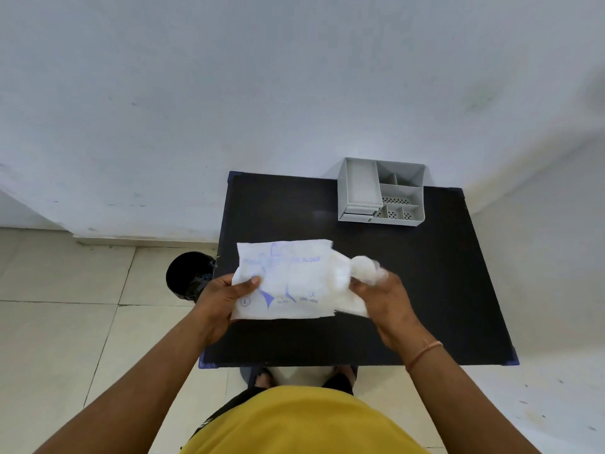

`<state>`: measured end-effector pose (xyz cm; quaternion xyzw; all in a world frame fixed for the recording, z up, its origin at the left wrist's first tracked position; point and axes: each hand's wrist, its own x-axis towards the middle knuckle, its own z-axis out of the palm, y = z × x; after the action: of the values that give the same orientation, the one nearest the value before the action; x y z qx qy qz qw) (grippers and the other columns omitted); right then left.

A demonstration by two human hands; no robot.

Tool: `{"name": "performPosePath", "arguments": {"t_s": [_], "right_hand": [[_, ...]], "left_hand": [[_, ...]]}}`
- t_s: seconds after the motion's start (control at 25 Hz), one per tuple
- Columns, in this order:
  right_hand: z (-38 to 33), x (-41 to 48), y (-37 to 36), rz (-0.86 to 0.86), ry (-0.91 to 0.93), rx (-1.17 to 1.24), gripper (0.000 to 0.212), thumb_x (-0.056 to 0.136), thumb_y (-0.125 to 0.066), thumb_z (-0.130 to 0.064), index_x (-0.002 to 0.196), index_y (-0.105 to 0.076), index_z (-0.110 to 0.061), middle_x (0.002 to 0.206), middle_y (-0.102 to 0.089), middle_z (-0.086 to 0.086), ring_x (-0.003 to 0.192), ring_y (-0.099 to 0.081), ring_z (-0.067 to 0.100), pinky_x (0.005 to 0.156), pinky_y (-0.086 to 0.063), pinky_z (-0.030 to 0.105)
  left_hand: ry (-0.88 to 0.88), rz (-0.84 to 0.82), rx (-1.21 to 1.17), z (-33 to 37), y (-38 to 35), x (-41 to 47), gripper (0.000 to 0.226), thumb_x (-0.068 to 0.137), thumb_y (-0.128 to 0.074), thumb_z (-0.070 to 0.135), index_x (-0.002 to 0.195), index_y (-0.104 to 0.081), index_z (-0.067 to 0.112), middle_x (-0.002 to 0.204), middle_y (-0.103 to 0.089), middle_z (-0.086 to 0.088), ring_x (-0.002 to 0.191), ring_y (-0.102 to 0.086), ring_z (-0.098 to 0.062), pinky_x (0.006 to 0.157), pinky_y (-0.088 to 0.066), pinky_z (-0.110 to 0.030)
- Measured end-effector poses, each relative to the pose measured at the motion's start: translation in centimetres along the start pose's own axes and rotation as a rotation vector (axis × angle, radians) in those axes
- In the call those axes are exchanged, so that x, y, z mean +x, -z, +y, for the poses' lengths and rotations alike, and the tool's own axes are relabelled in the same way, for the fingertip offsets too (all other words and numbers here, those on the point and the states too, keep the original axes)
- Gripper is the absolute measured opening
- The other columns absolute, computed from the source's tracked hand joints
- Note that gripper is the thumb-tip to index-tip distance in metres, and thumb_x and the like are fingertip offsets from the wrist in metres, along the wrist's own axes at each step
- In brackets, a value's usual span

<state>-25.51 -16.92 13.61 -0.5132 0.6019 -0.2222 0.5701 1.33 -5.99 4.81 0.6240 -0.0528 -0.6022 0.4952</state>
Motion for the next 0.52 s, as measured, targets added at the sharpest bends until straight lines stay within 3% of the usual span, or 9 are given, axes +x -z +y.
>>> {"name": "performPosePath", "arguments": {"t_s": [0.12,0.24,0.32,0.4,0.48,0.52], "right_hand": [[-0.9,0.4,2.9,0.176,0.029,0.014,0.03,0.096,-0.074,-0.017,0.114,-0.056,-0.033,0.098,-0.061,-0.013,0.089,-0.064,0.01,0.066,-0.053,0.025],[-1.2,0.6,5.7,0.229,0.056,-0.006,0.034,0.096,-0.073,-0.013,0.112,-0.052,-0.034,0.095,-0.058,-0.014,0.084,-0.062,0.01,0.063,-0.053,0.024],[-1.4,0.5,6.9,0.199,0.059,0.033,0.033,0.096,-0.072,-0.01,0.103,-0.056,-0.037,0.097,-0.061,-0.011,0.085,-0.065,0.015,0.058,-0.058,0.023],[-1.6,0.3,7.7,0.143,0.052,0.161,0.033,0.096,-0.071,-0.006,0.105,-0.06,-0.036,0.101,-0.069,-0.003,0.089,-0.073,0.024,0.057,-0.064,0.026],[-1.5,0.1,8.5,0.062,0.007,0.375,0.032,0.094,-0.071,-0.004,0.113,-0.065,-0.029,0.101,-0.079,0.004,0.095,-0.08,0.028,0.062,-0.067,0.038],[-1.4,0.1,8.9,0.022,-0.024,0.474,0.034,0.091,-0.072,-0.005,0.118,-0.066,-0.025,0.102,-0.082,0.003,0.097,-0.081,0.025,0.064,-0.068,0.042]], "left_hand": [[0.052,0.125,-0.005,-1.6,1.3,2.6,0.023,0.094,-0.078,0.016,0.114,-0.075,0.006,0.098,-0.085,-0.014,0.091,-0.08,-0.035,0.07,-0.067,-0.043],[0.119,0.173,0.196,-3.6,1.3,5.6,0.037,0.093,-0.081,0.027,0.123,-0.073,0.009,0.11,-0.083,-0.016,0.099,-0.078,-0.037,0.09,-0.064,-0.053],[-0.002,0.324,0.532,-4.5,0.3,6.4,0.05,0.089,-0.082,0.03,0.132,-0.067,0.009,0.128,-0.076,-0.017,0.11,-0.073,-0.037,0.099,-0.059,-0.053],[-0.269,0.448,0.831,-4.5,-1.4,5.4,0.047,0.092,-0.075,0.021,0.137,-0.065,0.012,0.136,-0.07,-0.016,0.12,-0.067,-0.037,0.098,-0.057,-0.047],[-0.395,0.312,0.855,-3.4,-4.1,3.1,0.025,0.098,-0.068,0.012,0.122,-0.074,0.017,0.131,-0.074,-0.012,0.112,-0.071,-0.027,0.086,-0.057,-0.034],[-0.294,0.144,0.71,-2.5,-5.8,1.9,0.019,0.101,-0.065,0.009,0.114,-0.078,0.017,0.129,-0.077,-0.013,0.108,-0.073,-0.025,0.083,-0.057,-0.03]]}}
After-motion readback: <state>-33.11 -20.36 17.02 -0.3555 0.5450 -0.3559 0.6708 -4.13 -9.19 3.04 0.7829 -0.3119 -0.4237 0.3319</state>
